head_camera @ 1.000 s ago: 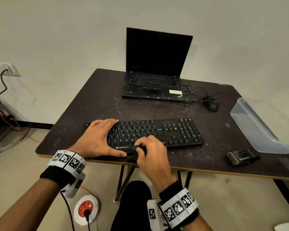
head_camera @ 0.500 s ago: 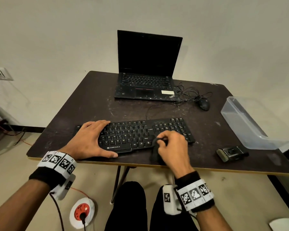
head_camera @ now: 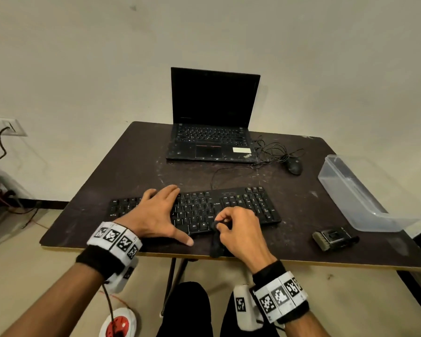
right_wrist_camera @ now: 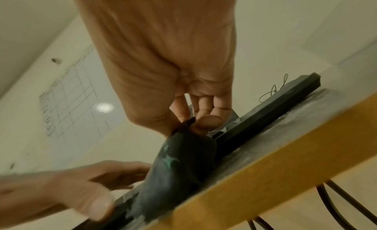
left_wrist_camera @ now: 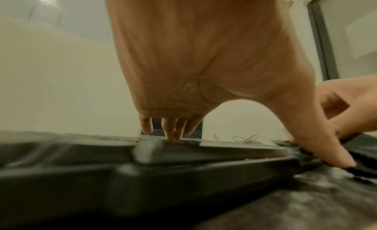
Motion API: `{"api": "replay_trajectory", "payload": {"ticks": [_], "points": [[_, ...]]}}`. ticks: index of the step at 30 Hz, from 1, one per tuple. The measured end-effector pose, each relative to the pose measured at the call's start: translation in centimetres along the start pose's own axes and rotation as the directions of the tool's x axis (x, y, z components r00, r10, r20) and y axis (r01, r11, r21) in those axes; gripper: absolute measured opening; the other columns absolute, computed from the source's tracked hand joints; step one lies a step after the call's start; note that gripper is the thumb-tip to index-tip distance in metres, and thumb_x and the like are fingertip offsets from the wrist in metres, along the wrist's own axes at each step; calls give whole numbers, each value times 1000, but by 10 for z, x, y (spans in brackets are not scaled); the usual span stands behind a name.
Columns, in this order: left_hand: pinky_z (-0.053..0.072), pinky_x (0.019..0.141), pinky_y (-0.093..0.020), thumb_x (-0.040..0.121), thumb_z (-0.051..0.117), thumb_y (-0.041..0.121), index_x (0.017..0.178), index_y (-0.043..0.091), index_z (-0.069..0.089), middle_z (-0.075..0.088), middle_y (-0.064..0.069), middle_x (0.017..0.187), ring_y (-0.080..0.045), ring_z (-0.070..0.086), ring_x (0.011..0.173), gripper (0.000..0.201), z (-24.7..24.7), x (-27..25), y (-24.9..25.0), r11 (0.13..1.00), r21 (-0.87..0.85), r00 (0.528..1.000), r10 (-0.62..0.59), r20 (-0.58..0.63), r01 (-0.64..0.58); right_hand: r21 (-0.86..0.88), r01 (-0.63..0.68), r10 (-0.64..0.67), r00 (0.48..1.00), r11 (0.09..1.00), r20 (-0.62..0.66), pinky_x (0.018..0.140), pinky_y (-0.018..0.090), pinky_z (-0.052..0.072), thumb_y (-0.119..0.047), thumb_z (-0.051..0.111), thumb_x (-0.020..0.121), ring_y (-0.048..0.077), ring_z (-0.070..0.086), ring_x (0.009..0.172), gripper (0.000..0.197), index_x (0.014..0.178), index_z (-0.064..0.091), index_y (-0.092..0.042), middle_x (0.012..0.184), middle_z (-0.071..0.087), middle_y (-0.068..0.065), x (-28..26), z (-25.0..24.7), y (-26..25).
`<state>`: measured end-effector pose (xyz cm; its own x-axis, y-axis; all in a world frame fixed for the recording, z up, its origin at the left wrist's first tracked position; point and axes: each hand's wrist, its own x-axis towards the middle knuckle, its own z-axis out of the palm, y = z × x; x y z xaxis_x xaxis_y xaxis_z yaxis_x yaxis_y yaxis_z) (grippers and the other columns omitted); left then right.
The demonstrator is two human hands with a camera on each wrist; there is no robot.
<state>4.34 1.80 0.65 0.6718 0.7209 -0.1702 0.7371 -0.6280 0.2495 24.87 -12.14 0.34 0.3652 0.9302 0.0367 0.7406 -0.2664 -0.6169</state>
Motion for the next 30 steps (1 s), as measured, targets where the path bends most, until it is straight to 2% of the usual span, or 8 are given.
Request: {"api": "replay_trajectory", "payload": {"ticks": [2,4,8,14,19,23,28,30], "points": [[-3,130,-44,33,43,112,166,10,6,10,-3,173,-18,9,159,171,8,13,21,1000,21,1000,23,-8,-23,-33,17,-17,1000,999,-11,92,28,55,-20,77,93,8,67,103,11,92,75,-30,105,72,-12,-3,3,-1],[-2,130,-40,34,41,110,166,10,10,16,-4,172,-18,13,158,169,16,18,27,1000,6,998,28,-51,-28,-38,-26,24,999,999,-44,89,24,53,-19,77,93,9,68,99,12,90,76,-31,101,74,-12,0,-6,5],[-3,127,-33,51,59,102,165,14,17,22,-2,171,-17,17,157,150,26,15,18,995,-71,987,55,-152,-66,-3,-237,230,947,971,-222,80,21,44,-15,76,92,19,73,98,14,90,77,-29,96,78,-2,19,-44,32],[0,129,-33,56,58,101,165,15,21,25,1,169,-14,20,156,143,32,15,17,996,-43,975,63,-215,-74,-28,-14,13,1000,999,-22,91,29,56,-16,77,92,11,69,95,14,88,76,-29,97,76,-8,9,-3,5],[-1,131,-37,62,50,102,166,16,15,20,1,172,-14,15,158,139,37,10,19,998,13,974,69,-217,-68,-66,-169,151,963,983,-223,89,34,57,-17,76,93,25,74,101,10,95,78,-26,100,78,2,33,-31,22],[-1,131,-37,64,47,102,166,15,15,19,0,172,-13,14,158,138,38,10,18,997,39,970,70,-233,-63,-137,4,-8,999,991,-33,88,29,53,-18,76,92,15,71,98,12,88,75,-29,97,76,-6,24,-6,6],[-2,130,-37,65,45,102,167,15,14,17,1,173,-13,11,159,138,40,10,18,996,66,968,77,-239,-63,-81,-157,144,977,984,-155,85,29,56,-19,76,94,19,73,98,14,86,74,-30,95,77,-3,47,-34,28],[-2,130,-38,65,45,102,167,15,13,16,0,173,-13,10,159,138,40,10,19,996,72,968,74,-241,-59,-81,-83,75,993,993,-91,83,24,51,-20,77,94,13,72,94,12,86,75,-29,93,76,-8,42,-25,23]]}}
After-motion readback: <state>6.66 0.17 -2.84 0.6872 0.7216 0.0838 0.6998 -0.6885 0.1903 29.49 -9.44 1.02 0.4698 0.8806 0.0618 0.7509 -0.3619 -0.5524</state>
